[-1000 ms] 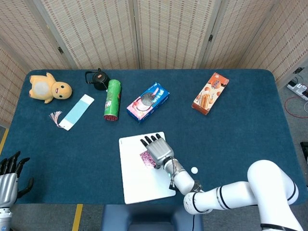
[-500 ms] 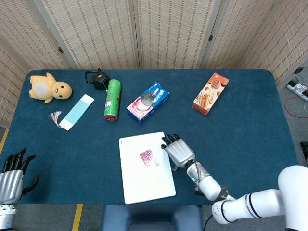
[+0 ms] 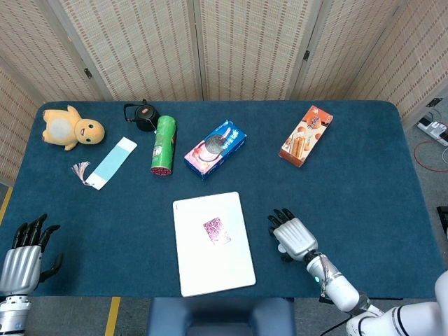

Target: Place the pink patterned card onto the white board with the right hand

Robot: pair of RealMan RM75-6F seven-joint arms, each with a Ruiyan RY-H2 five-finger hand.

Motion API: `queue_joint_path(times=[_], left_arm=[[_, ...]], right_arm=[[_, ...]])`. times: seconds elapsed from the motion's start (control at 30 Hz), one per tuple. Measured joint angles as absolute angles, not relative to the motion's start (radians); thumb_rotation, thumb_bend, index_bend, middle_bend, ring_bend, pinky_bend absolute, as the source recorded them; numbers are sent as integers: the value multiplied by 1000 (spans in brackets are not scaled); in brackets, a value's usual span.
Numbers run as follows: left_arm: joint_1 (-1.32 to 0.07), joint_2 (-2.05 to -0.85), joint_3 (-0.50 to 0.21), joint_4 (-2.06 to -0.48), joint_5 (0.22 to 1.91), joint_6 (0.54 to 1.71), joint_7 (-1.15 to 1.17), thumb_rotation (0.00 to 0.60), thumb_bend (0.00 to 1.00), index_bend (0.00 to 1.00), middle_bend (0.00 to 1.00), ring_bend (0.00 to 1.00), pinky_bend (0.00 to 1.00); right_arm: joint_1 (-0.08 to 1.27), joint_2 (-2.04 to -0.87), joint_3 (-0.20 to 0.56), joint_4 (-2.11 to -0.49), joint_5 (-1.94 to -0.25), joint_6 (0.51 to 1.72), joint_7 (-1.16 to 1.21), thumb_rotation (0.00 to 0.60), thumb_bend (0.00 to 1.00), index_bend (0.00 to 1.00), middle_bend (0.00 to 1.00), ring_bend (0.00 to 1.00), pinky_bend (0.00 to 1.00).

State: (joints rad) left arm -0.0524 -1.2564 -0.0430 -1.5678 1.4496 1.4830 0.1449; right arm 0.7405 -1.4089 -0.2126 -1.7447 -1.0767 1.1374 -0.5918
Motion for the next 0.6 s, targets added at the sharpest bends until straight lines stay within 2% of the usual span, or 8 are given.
queue_joint_path(times=[0.43, 0.6], left_arm=[[-50, -1257, -40, -1563, 1443, 1482, 140, 600, 448, 232, 62, 94, 0], [-49, -1259, -40, -1560, 1439, 1482, 138, 600, 448, 232, 62, 94, 0]], right_arm=[[678, -1426, -177, -1677, -1109, 1075, -572, 537, 187, 405, 190, 76, 97], [673, -1426, -159, -1674, -1103, 1055, -586, 538, 248, 413, 191, 77, 97]])
